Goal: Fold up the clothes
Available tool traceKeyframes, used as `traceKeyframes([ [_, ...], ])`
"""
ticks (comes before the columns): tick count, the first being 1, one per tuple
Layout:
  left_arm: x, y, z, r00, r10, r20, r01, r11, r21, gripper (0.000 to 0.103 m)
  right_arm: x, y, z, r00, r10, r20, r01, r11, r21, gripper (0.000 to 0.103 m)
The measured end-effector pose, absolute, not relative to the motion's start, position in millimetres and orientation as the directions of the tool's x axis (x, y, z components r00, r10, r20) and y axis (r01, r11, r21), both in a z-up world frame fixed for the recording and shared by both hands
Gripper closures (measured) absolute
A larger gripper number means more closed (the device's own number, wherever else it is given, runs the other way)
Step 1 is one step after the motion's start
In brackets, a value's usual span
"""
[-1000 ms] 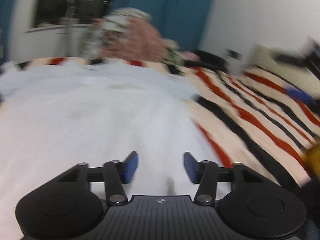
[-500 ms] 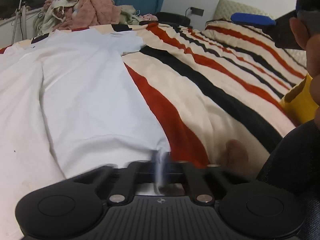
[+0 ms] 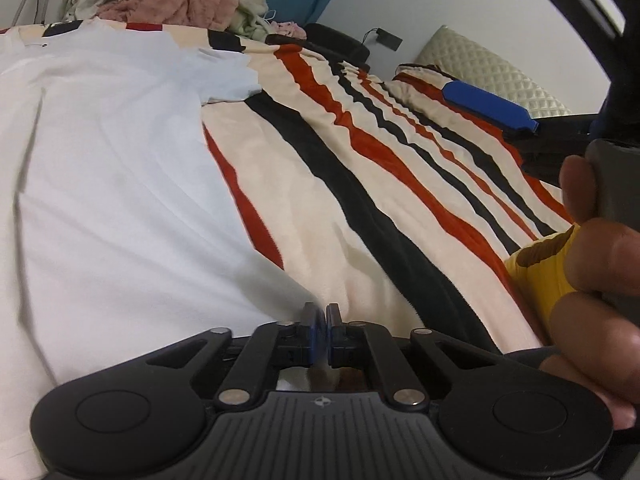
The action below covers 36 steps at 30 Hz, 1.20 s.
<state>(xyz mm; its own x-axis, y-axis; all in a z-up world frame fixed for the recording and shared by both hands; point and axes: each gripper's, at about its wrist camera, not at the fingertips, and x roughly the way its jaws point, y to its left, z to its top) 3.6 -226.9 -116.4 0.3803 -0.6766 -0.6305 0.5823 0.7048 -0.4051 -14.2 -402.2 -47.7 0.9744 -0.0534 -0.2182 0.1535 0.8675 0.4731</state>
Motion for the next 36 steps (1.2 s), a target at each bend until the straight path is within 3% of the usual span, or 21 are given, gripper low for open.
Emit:
traceKeyframes([
  [1,3.7,-223.3,-115.4,0.381,-0.674,-0.633,0.577,0.708,-0.407,0.077,-13.5,-401.1,-47.7,0.975,-0.05,-0.217,0.149,0.871,0.469,0.012],
  [4,2.0,-200.8,-106.8,0.399,-0.643,-0.653,0.553,0.737,-0.388,0.049,-11.7,-397.8,-48.8,0.972,-0.046,-0.229,0.148,0.88,0.45,0.013],
  [9,-3.7,-117.8,-79.6,0.484,-0.518,-0.706,0.424,0.844,-0.329,0.026,-7.8,-392.6,-49.9,0.968,-0.039,-0.249,0.145,0.894,0.425,0.013],
  [11,-5.5,-77.5,-69.0,0.518,-0.435,-0.736,0.341,0.895,-0.288,0.026,-5.8,-390.0,-50.0,0.965,-0.033,-0.258,0.142,0.899,0.414,0.013],
  [14,-3.9,-5.8,-60.4,0.536,-0.283,-0.795,0.135,0.959,-0.25,0.028,-3.4,-386.1,-50.3,0.963,-0.022,-0.27,0.133,0.907,0.399,0.013],
  [21,6.2,123.3,-58.5,0.483,-0.103,-0.87,-0.308,0.91,-0.278,0.029,3.2,-381.6,-51.4,0.954,-0.007,-0.301,0.13,0.911,0.392,0.013],
  [24,13.7,141.0,-64.3,0.44,-0.088,-0.894,-0.403,0.87,-0.284,0.031,3.1,-380.6,-51.9,0.951,-0.008,-0.309,0.134,0.911,0.39,0.013],
  [29,32.5,126.4,-69.1,0.347,0.029,-0.938,-0.399,0.909,-0.119,0.037,4.5,-381.5,-53.2,0.945,-0.016,-0.328,0.153,0.905,0.397,0.013],
  [30,34.7,125.8,-69.6,0.331,0.039,-0.943,-0.403,0.909,-0.104,0.044,4.9,-381.7,-53.7,0.943,-0.017,-0.332,0.156,0.904,0.397,0.013],
  [32,37.8,124.2,-68.6,0.309,0.042,-0.95,-0.392,0.916,-0.087,0.07,5.7,-382.1,-54.6,0.94,-0.02,-0.341,0.163,0.903,0.398,0.013],
  [33,38.9,123.1,-67.2,0.302,0.035,-0.953,-0.378,0.922,-0.086,0.092,6.0,-382.2,-55.0,0.939,-0.021,-0.344,0.167,0.902,0.398,0.013],
  [36,41.4,115.3,-57.0,0.303,0.02,-0.953,-0.321,0.944,-0.082,0.099,5.3,-381.1,-54.0,0.939,-0.023,-0.344,0.165,0.906,0.389,0.013],
])
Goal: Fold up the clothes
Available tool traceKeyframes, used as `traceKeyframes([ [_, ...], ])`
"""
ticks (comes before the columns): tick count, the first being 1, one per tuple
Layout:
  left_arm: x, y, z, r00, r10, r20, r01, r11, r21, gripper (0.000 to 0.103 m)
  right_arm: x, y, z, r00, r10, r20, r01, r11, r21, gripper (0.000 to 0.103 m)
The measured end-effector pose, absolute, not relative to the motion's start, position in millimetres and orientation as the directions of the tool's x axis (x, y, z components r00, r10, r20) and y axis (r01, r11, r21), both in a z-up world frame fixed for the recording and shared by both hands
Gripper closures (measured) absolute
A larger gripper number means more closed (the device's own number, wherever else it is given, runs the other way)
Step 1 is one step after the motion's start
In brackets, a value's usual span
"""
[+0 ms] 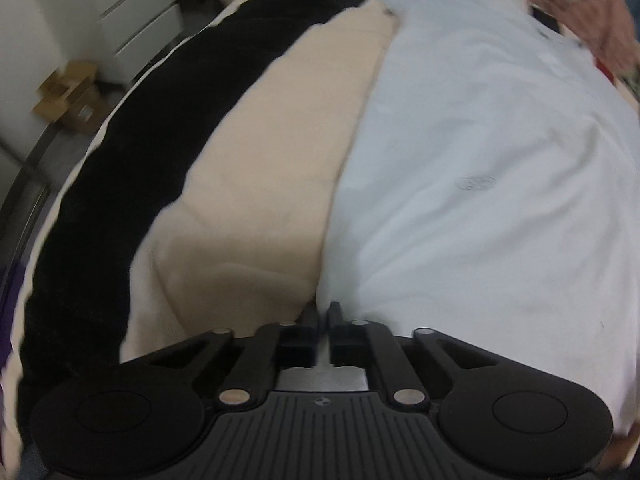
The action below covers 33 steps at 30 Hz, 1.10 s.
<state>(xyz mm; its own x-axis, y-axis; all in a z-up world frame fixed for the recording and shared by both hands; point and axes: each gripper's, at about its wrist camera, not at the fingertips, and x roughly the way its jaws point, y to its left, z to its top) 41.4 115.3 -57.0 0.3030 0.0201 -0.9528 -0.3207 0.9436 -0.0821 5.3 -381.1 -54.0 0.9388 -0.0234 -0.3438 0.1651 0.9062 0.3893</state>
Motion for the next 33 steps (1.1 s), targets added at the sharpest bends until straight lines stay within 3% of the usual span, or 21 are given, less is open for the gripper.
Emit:
traceKeyframes([
  [3,43.4,117.1,-38.6,0.301,0.032,-0.953,-0.303,0.951,-0.064,0.101,5.2,-379.2,-53.7,0.939,-0.022,-0.344,0.16,0.912,0.378,0.013],
  [8,48.8,124.2,-17.1,0.295,0.167,-0.941,-0.303,0.95,0.074,0.101,7.3,-376.6,-54.2,0.936,-0.015,-0.352,0.152,0.919,0.365,0.013],
  [11,42.8,129.8,-16.6,0.305,0.166,-0.938,-0.306,0.95,0.069,0.101,8.9,-375.1,-54.4,0.933,-0.006,-0.36,0.143,0.923,0.357,0.013],
  [14,30.8,122.5,-7.6,0.363,0.156,-0.919,-0.248,0.966,0.066,0.082,8.7,-371.7,-53.4,0.934,0.002,-0.358,0.129,0.931,0.341,0.013],
  [16,25.9,113.9,1.7,0.421,0.15,-0.895,-0.212,0.975,0.063,0.047,8.1,-369.1,-52.5,0.935,0.006,-0.354,0.118,0.937,0.329,0.013],
  [17,24.7,103.0,6.2,0.458,0.15,-0.876,-0.194,0.979,0.067,0.042,7.8,-367.8,-52.0,0.936,0.008,-0.352,0.113,0.94,0.322,0.013],
  [20,20.2,78.9,18.9,0.555,0.12,-0.823,-0.14,0.989,0.049,0.036,6.3,-364.1,-50.6,0.939,0.013,-0.344,0.099,0.947,0.305,0.013],
  [22,18.0,63.5,26.6,0.609,0.09,-0.788,-0.111,0.993,0.027,0.02,5.2,-361.6,-49.5,0.941,0.011,-0.337,0.093,0.952,0.292,0.013],
  [26,18.6,26.2,34.9,0.73,0.023,-0.683,-0.038,0.999,-0.008,0.019,4.0,-356.2,-48.0,0.946,0.008,-0.324,0.082,0.961,0.263,0.013],
  [33,20.3,-33.8,34.7,0.869,-0.063,-0.491,0.066,0.998,-0.011,0.0,2.5,-346.3,-46.4,0.955,-0.001,-0.295,0.071,0.972,0.224,0.013],
])
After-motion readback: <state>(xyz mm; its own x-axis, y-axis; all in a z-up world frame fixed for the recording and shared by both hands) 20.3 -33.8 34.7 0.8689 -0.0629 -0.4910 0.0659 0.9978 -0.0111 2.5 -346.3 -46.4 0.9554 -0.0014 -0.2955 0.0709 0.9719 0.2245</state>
